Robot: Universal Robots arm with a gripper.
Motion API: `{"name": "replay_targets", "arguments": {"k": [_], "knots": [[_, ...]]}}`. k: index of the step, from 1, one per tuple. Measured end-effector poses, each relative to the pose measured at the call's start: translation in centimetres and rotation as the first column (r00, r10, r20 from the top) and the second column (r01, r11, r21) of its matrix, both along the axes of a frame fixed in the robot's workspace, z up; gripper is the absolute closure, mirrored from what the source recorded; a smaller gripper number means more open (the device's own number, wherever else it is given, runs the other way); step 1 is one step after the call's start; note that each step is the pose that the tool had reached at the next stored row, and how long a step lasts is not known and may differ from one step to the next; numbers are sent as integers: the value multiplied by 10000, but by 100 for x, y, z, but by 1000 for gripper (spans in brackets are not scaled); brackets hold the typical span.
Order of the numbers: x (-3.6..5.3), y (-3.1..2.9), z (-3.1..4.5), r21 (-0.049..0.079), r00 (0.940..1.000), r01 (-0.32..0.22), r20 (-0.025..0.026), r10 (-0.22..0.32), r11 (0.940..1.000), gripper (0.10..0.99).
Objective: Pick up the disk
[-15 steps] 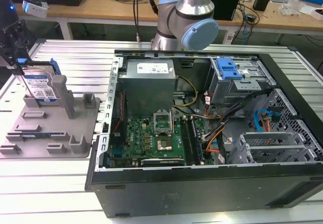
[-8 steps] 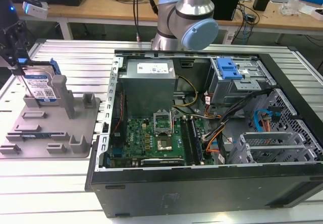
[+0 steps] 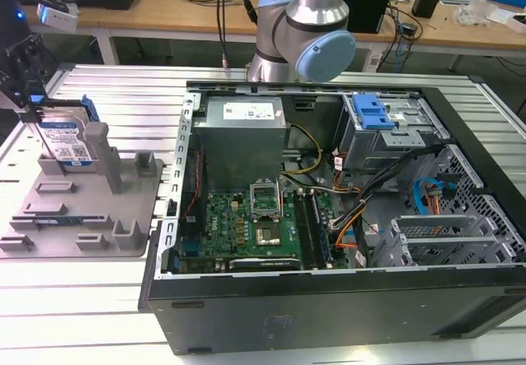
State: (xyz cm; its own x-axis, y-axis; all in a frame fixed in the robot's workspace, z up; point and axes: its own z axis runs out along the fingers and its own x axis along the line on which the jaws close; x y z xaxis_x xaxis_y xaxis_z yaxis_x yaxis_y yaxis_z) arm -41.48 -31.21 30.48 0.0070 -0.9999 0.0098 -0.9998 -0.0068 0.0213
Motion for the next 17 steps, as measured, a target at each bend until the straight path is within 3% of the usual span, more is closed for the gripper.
{"name": "replay_targets", "arguments": {"k": [17], "knots": [[-1,-1,-39,-1,10000,1,0,-1,10000,616]]}}
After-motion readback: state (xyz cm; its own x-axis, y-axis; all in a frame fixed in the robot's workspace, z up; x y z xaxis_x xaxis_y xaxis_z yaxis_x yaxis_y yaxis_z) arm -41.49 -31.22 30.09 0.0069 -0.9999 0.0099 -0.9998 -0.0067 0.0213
